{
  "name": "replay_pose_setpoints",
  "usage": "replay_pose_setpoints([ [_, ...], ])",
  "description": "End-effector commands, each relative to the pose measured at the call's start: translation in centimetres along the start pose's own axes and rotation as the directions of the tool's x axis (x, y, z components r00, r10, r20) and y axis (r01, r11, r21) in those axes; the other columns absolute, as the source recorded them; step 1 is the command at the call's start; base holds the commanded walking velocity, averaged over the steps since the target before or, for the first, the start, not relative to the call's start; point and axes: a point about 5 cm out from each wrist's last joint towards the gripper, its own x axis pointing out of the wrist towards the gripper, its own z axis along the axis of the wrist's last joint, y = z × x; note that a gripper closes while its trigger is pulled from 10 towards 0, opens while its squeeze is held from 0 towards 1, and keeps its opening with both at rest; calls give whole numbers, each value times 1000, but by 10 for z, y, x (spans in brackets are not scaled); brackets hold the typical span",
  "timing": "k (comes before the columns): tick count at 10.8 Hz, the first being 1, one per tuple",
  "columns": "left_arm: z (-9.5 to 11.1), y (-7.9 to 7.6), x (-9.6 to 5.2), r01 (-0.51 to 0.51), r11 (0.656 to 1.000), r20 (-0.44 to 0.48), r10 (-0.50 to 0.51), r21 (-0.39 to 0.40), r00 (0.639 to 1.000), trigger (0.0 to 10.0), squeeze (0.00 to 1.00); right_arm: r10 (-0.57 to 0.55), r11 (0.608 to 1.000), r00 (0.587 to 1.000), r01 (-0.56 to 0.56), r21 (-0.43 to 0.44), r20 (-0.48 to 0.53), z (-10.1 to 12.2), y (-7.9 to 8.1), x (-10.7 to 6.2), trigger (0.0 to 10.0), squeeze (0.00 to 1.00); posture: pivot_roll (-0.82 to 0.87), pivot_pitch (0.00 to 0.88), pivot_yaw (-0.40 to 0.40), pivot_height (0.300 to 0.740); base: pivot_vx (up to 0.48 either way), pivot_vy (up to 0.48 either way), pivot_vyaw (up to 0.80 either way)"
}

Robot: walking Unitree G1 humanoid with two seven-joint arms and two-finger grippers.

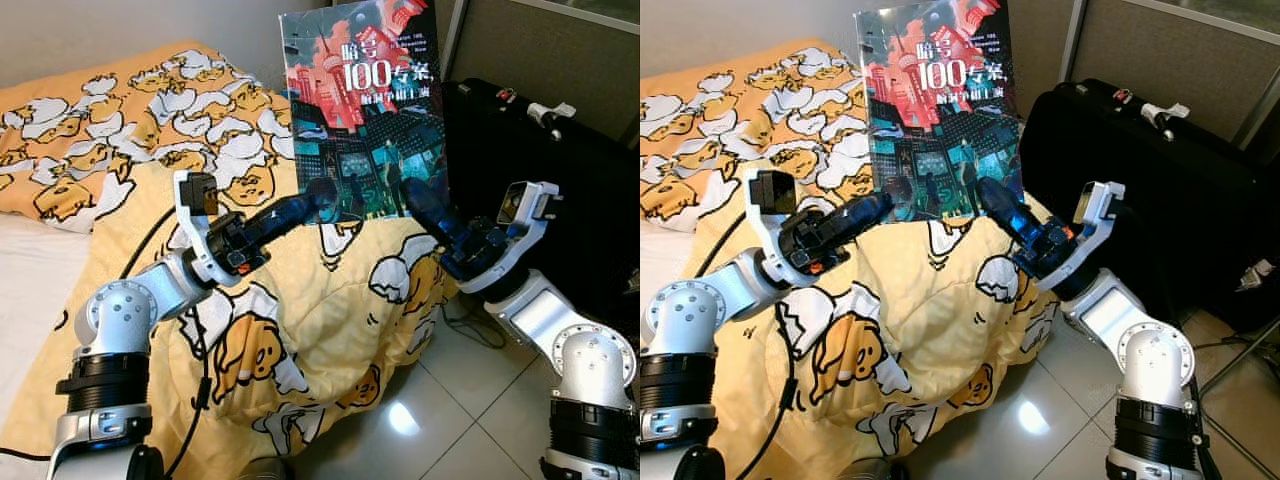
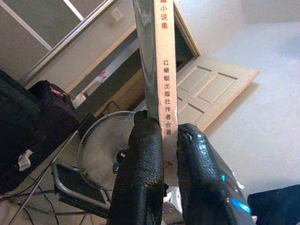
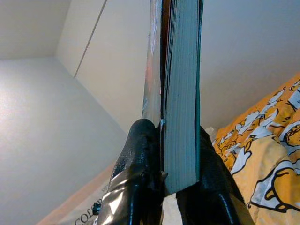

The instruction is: Clean up the room

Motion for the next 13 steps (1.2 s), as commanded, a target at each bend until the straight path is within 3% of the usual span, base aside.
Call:
replay_pose_setpoints([
  [1,0,-1,-5,-18,999,-2,18,27,1000,0,0,3,1000,1000,-3,-22,21,3,1,1,0,0,-63,0,65,740,0,0,0],
  [2,-3,0,-6,-31,999,-14,32,39,999,3686,0,-7,1000,1000,8,-25,13,2,0,1,0,0,-62,0,65,740,0,0,0],
  [3,-5,0,-7,-45,998,-19,46,40,999,10000,0,-22,999,1000,22,-32,15,3,-2,1,0,0,-61,0,65,740,0,0,0],
  [4,-6,2,-10,-70,997,4,70,29,998,10000,1000,-42,998,998,43,-42,37,5,-5,2,0,0,-59,0,64,740,0,0,0],
  [8,-6,0,-28,-128,991,55,127,32,990,10000,1000,-102,993,992,106,-45,80,7,-14,-1,0,0,-44,0,69,740,0,0,0],
  [10,-3,2,-43,-253,963,79,246,98,966,10000,1000,-200,968,972,216,-127,127,14,-22,-12,0,0,-37,0,69,740,0,0,0],
  [11,-2,7,-49,-369,911,82,360,181,929,10000,1000,-287,932,948,309,-188,136,15,-28,-18,0,0,-31,0,62,740,0,0,0],
  [12,-2,12,-54,-483,831,89,478,276,874,10000,1000,-365,885,919,392,-251,148,13,-34,-21,0,0,-28,0,58,740,0,0,0],
  [13,-1,24,-58,-649,584,155,674,488,723,10000,1000,-457,808,869,494,-320,188,12,-39,-21,0,0,-15,0,44,740,0,0,0],
])
